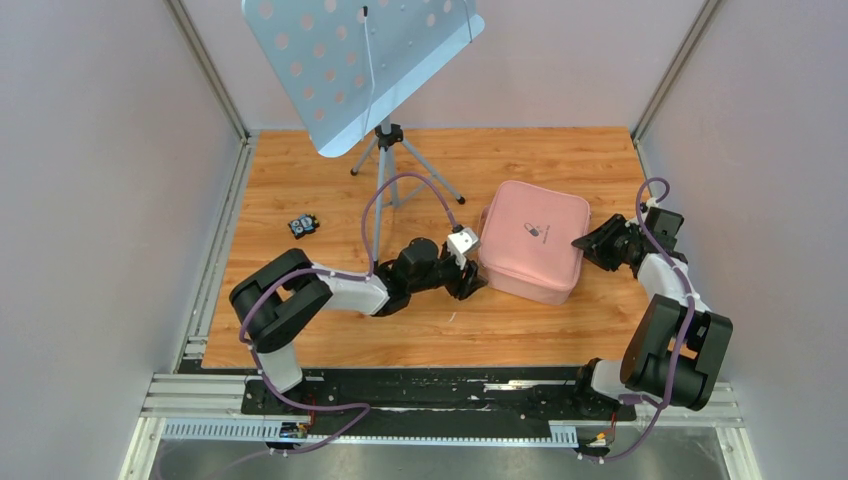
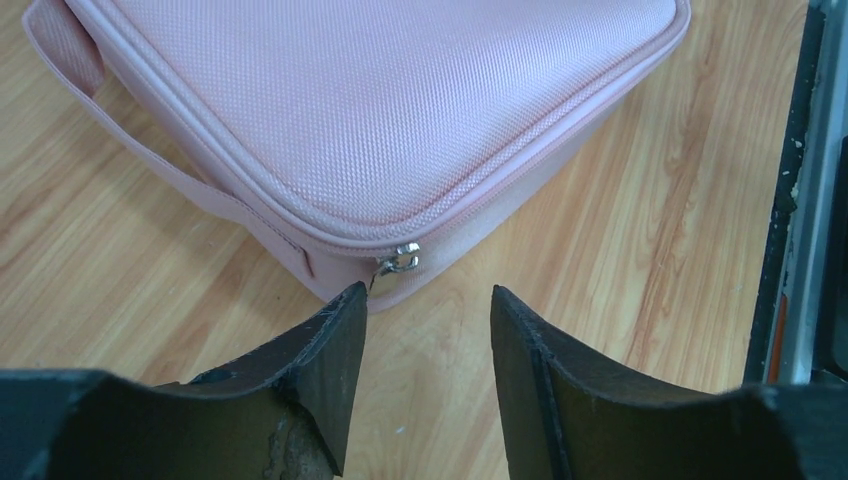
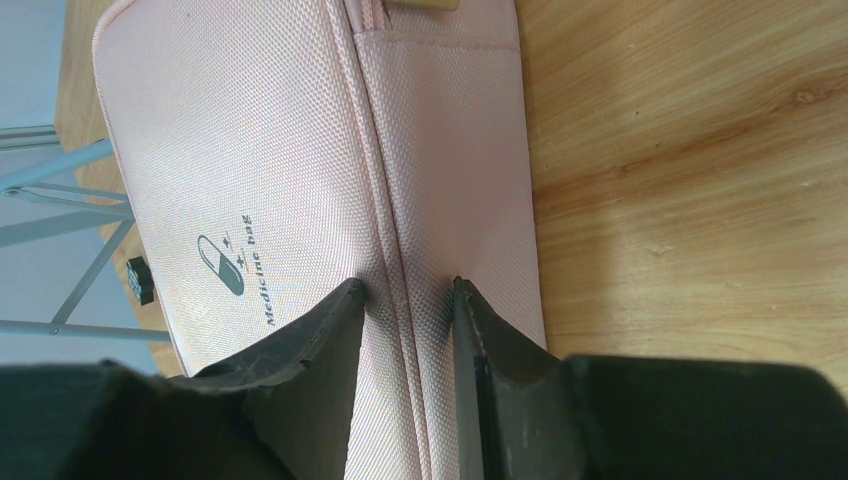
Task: Organize the medicine kit
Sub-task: Zip the medicine box at the center of the board.
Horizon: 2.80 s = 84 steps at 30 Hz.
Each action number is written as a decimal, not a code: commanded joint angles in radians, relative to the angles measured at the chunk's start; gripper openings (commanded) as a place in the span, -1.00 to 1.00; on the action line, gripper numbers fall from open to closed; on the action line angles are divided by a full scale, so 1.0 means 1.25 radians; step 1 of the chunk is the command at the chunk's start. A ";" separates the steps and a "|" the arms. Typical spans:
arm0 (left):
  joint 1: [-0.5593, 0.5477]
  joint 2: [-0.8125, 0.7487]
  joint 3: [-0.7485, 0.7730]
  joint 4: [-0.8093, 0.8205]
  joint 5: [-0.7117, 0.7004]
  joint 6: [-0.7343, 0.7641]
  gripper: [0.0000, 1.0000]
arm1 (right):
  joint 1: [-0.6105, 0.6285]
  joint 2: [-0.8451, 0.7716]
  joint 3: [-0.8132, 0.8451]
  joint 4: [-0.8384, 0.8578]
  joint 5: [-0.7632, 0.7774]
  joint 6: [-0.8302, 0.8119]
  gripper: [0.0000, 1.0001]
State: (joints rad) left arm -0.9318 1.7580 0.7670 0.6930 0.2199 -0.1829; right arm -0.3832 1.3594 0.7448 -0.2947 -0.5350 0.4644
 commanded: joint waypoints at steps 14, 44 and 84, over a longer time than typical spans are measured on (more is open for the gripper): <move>0.001 0.032 0.080 0.003 -0.007 0.058 -0.36 | 0.006 0.012 -0.012 -0.011 -0.014 -0.005 -0.33; 0.001 -0.062 0.088 -0.147 -0.150 0.005 -1.00 | 0.006 -0.282 -0.063 -0.144 0.084 0.121 0.52; -0.106 -0.048 0.170 -0.293 -0.125 -0.031 -1.00 | 0.093 -0.425 -0.319 0.021 0.011 0.454 -0.99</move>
State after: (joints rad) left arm -1.0527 1.7298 0.9436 0.3168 0.0727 -0.2333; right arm -0.2703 0.8204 0.3264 -0.3389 -0.6048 1.0630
